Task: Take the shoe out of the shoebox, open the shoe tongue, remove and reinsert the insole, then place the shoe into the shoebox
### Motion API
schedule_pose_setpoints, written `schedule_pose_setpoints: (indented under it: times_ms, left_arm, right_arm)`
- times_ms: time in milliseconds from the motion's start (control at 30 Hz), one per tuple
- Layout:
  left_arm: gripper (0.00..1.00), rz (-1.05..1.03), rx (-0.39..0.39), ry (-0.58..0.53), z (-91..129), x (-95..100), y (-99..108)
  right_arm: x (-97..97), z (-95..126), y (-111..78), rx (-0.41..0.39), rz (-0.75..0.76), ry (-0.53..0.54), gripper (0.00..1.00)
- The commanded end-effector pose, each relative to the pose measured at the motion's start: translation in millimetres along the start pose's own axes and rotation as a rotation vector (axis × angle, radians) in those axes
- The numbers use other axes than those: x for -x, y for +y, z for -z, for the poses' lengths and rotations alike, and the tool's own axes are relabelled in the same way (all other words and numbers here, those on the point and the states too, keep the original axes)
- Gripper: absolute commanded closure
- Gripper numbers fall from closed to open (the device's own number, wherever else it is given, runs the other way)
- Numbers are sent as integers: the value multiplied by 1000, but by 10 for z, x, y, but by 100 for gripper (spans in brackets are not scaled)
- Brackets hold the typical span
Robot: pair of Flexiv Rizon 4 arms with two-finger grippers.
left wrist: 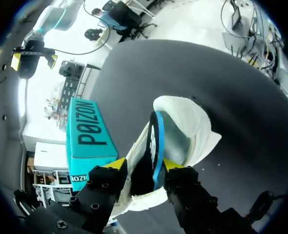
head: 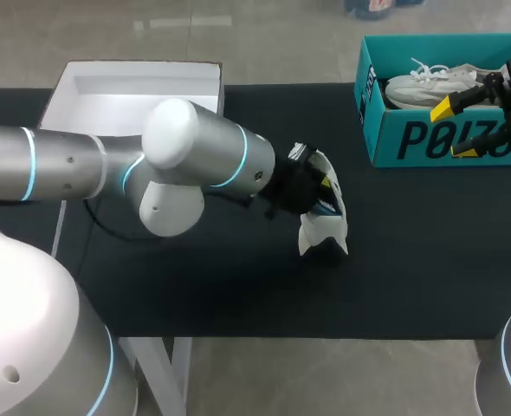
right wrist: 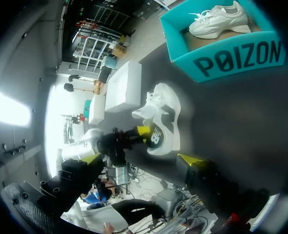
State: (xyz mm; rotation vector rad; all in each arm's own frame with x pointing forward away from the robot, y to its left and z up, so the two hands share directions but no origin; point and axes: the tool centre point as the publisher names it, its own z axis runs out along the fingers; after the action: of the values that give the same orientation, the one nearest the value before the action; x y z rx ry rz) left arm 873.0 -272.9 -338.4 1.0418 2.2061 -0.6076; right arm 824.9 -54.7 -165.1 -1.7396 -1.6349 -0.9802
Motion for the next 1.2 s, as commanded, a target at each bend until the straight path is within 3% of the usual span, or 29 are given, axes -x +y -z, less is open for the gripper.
schedule_pose_setpoints:
  times_ms: [33, 100, 167, 300, 333, 367, 400, 667, 833, 1200]
  left_arm:
    - [33, -3, -79, -1, 63, -19, -8]
    - [34, -9, -80, -2, 76, -17, -23]
    - [45, -14, -84, -2, 96, -17, -38]
    - [55, -24, -96, -2, 128, -27, -67]
    - [65, -26, -105, 0, 130, -35, -77]
    - [85, -28, -107, 2, 128, -45, -86]
    - [100, -32, -113, 7, 124, -54, -93]
    - [100, -40, -135, 48, 2, -163, -91]
    - [100, -50, -108, 39, -71, -193, -47]
    - [100, -4, -158, 4, -120, -241, -95]
  right_arm:
    - [1, -1, -2, 0, -1, -2, 0]
    - [1, -1, -2, 0, -1, -2, 0]
    - [1, -1, -2, 0, -1, -2, 0]
    - [1, -1, -2, 0, -1, -2, 0]
    - [1, -1, -2, 0, -1, -2, 0]
    - [1, -1, -2, 0, -1, -2, 0]
    - [1, -1, -2, 0, -1, -2, 0]
    - [1, -1, -2, 0, -1, -2, 0]
    - [1, -1, -2, 0, -1, -2, 0]
    - [1, -1, -2, 0, -1, -2, 0]
